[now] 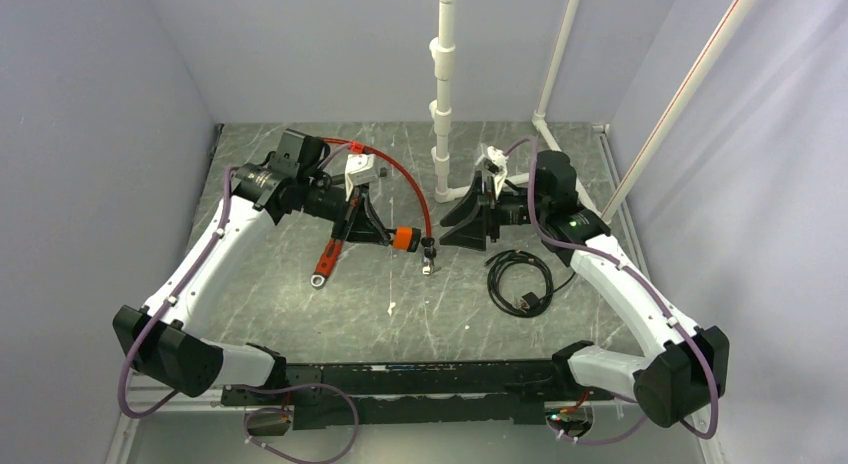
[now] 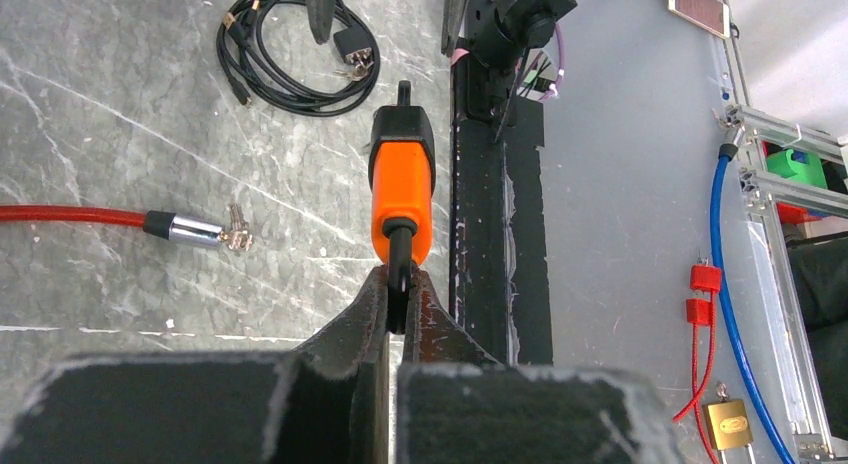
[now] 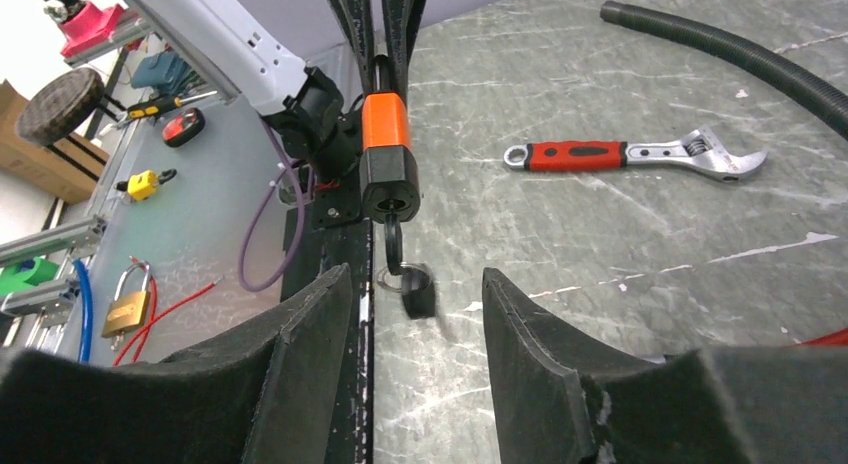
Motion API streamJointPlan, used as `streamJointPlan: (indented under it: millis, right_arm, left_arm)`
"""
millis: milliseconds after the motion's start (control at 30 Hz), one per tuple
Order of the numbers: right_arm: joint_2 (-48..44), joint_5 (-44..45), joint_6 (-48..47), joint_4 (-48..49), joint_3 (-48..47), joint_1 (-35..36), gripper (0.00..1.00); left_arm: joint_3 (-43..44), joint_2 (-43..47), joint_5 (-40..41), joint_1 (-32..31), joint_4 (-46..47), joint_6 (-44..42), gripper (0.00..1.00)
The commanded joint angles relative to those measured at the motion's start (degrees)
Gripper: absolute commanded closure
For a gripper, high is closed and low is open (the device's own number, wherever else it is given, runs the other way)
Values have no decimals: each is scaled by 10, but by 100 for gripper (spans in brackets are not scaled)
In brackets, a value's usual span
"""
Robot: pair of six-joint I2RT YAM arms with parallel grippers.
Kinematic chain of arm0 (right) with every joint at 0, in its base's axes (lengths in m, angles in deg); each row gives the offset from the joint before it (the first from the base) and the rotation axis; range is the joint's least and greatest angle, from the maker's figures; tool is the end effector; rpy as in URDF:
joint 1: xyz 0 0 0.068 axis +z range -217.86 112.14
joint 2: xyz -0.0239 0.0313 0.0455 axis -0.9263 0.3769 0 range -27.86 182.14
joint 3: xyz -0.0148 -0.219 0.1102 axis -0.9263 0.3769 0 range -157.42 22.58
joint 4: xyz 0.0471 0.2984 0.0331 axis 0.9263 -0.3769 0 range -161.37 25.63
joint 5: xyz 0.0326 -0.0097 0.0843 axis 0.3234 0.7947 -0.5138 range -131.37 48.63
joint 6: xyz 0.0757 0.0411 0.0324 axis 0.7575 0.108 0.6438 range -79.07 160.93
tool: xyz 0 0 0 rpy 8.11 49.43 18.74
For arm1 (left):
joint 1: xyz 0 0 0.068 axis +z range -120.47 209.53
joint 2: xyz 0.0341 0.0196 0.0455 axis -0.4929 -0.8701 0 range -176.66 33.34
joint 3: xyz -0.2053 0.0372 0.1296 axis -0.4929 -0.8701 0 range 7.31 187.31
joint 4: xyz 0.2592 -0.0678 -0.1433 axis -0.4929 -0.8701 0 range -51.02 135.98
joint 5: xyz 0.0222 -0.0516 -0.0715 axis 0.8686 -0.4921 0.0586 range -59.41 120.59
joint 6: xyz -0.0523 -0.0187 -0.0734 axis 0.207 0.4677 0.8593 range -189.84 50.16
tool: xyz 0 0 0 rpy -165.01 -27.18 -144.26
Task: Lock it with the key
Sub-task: Lock the lock.
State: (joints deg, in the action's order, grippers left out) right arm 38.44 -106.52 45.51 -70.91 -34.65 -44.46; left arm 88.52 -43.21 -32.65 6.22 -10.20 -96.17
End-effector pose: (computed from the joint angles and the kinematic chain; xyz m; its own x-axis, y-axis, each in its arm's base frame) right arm 0.2691 0.1982 0.3137 -0.3235 -0.1035 -0.9405 -0.9461 0.0471 0.3203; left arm 0.2631 -0.1939 0.3390 -0.3391 0.3636 -0.8676 0.9358 0.0361 -0.3506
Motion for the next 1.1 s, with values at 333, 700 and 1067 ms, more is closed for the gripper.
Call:
streamJointPlan:
  millis: [333, 700, 1067]
  right_arm:
    - [8, 6, -41, -1, -19, 60, 56]
    - [18, 13, -70, -22, -22, 66, 70]
    - [13, 16, -82, -41, -25, 66, 100]
  left_arm:
    - [-12, 22, -50, 1, 36, 11, 100]
    - [-13, 26, -52, 1, 41, 17, 100]
    - [-18, 31, -32, 5, 28, 3, 100]
